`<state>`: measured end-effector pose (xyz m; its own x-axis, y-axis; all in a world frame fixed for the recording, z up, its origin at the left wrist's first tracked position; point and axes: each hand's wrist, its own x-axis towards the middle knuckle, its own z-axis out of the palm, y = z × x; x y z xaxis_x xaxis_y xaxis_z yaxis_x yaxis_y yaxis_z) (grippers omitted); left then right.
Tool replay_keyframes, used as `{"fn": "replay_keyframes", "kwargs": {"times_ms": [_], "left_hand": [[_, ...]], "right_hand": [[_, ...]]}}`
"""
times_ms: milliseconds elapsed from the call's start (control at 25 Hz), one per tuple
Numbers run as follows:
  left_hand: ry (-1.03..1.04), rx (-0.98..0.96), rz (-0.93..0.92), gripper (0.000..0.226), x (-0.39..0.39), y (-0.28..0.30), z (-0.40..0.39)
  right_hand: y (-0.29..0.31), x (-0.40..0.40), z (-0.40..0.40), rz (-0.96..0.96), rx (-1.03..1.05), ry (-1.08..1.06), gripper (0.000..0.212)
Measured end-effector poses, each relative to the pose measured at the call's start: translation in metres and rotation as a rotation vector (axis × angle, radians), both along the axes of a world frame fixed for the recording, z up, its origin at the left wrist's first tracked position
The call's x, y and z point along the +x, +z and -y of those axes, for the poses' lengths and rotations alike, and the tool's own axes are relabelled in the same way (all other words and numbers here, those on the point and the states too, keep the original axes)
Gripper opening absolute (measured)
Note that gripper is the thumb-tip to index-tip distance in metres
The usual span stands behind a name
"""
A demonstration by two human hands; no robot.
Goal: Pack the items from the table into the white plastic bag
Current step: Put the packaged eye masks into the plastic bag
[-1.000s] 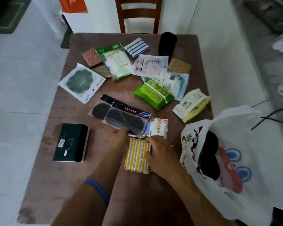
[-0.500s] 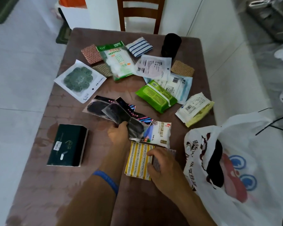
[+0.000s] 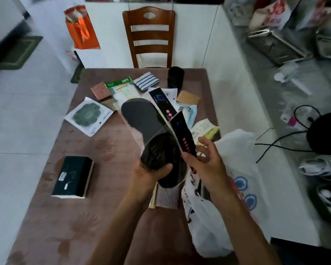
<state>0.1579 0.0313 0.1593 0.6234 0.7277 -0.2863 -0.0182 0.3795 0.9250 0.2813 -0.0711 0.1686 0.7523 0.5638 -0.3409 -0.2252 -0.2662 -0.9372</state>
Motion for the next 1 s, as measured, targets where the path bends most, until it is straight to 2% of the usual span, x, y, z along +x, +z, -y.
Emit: {"fn": "replay_keyframes", "kwargs": {"times_ms": [80,200,320,400,520,560,600,680,800,880,1000], "left_hand": [[-0.101,0.044,-0.010,0.039,0.011,0.008,0.032],[-0.230,0.093,-0.021,0.032,0.029,0.009,0.070],[-0.341,0.120,-0.084,0.017,0.051,-0.001,0.095],[-0.338,0.409,-0.259,0.019,0.061,-0.020,0.101],[-0.288,1.038,-0.707,0.029,0.055,-0.048,0.100],[-0.335,1.140,-0.804,0.035,0.052,-0.054,0.101],[-0.406,1.167,-0.867,0.042,0.050,-0.061,0.100],[-0.516,1.099,-0.909,0.061,0.046,-0.070,0.097],[-0.564,0.968,-0.802,0.085,0.050,-0.073,0.091],[-0.583,0.963,-0.746,0.085,0.053,-0.072,0.087],[-0.623,1.095,-0.782,0.074,0.050,-0.070,0.086]], "right_hand": [[0.001,0.014,0.033,-0.188,0.119,-0.020,0.034],[0.000,0.025,0.074,-0.183,0.157,-0.044,0.022],[-0.002,0.044,0.115,-0.170,0.155,-0.213,0.017],[-0.008,0.061,0.146,-0.129,0.043,-0.294,0.017],[-0.017,0.082,0.185,-0.080,-0.207,-0.184,0.015],[-0.018,0.087,0.194,-0.096,-0.282,-0.130,0.013],[-0.017,0.089,0.201,-0.125,-0.335,-0.079,0.012],[-0.011,0.090,0.211,-0.206,-0.349,0.014,0.011],[-0.006,0.083,0.230,-0.376,-0.298,0.068,0.017],[-0.016,0.080,0.229,-0.434,-0.350,0.082,0.021],[-0.041,0.084,0.194,-0.371,-0.494,0.129,0.025]]}}
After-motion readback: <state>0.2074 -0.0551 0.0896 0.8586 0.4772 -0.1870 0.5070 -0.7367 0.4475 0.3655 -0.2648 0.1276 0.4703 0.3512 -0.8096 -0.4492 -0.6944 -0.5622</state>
